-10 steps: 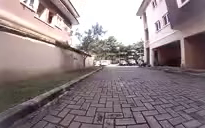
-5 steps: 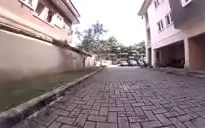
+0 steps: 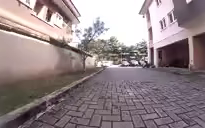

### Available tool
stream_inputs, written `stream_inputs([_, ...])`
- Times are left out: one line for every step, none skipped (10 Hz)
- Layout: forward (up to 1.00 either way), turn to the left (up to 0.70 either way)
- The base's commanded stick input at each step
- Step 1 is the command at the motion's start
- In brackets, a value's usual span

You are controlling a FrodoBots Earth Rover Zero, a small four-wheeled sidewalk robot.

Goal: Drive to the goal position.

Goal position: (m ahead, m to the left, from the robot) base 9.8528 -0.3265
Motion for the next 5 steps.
stream_inputs([0.69,0.03])
stream_inputs([0.69,0.03])
stream_inputs([0.69,0.03])
stream_inputs([0.69,0.03])
stream_inputs([0.69,0.03])
